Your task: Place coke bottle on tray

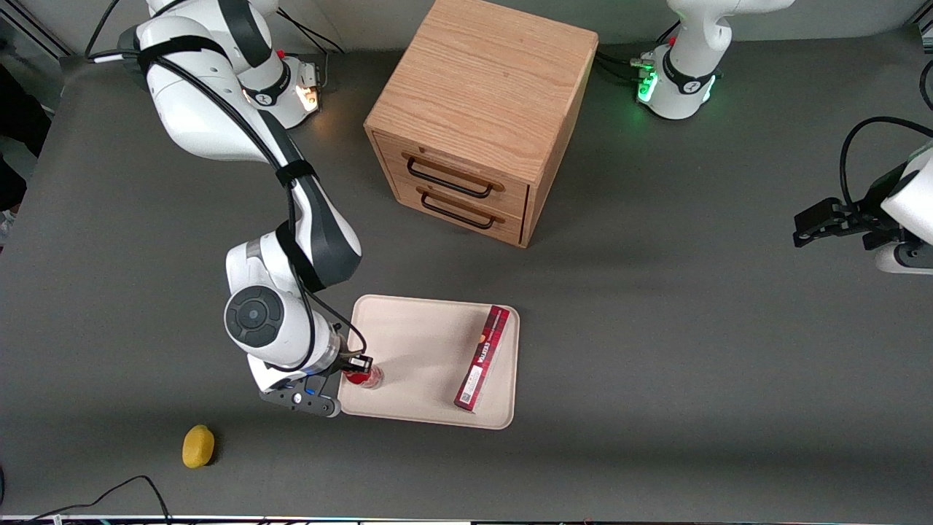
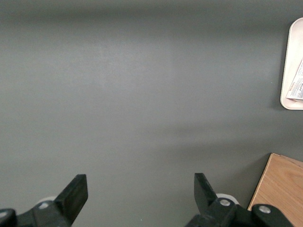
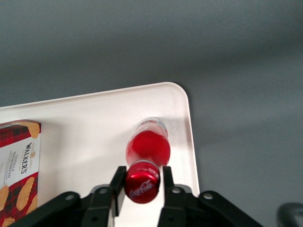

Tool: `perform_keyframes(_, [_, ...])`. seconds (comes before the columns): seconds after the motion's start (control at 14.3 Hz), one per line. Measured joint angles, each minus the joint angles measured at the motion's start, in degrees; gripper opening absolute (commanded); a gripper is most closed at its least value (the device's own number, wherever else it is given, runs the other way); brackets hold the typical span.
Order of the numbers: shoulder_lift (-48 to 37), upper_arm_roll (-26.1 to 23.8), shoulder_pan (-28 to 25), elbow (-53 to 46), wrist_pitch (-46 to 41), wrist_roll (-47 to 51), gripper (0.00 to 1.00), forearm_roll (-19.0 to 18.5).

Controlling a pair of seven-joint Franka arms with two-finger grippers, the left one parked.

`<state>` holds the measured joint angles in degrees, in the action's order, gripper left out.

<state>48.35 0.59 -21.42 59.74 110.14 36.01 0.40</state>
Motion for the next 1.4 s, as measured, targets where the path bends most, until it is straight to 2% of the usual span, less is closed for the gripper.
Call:
perform_keyframes(0.21, [-0.7, 0.1, 0.4, -0.4, -1.6, -0.2, 1.00, 0.0])
perform_keyframes(0.35, [-4.7, 0.2, 1.3, 2.0, -5.6, -2.4, 1.00, 0.1])
perform_keyframes(0.49, [-13.5, 0.1, 3.0, 9.7, -8.7, -7.4, 1.00, 0.6])
perform_keyframes(0.84, [-44.4, 0.5, 9.3, 37.2, -11.6, -22.7, 1.00, 1.0])
perform_keyframes(0.98, [-54.2, 1.2, 11.7, 43.1, -14.5, -28.5, 1.00, 1.0])
perform_keyframes(1.19, [-62.1, 3.4, 12.9, 45.1, -17.9, -31.3, 1.00, 1.0])
perform_keyframes(1.4, [-62.7, 3.4, 12.9, 44.1, -20.3, -31.4, 1.00, 1.0])
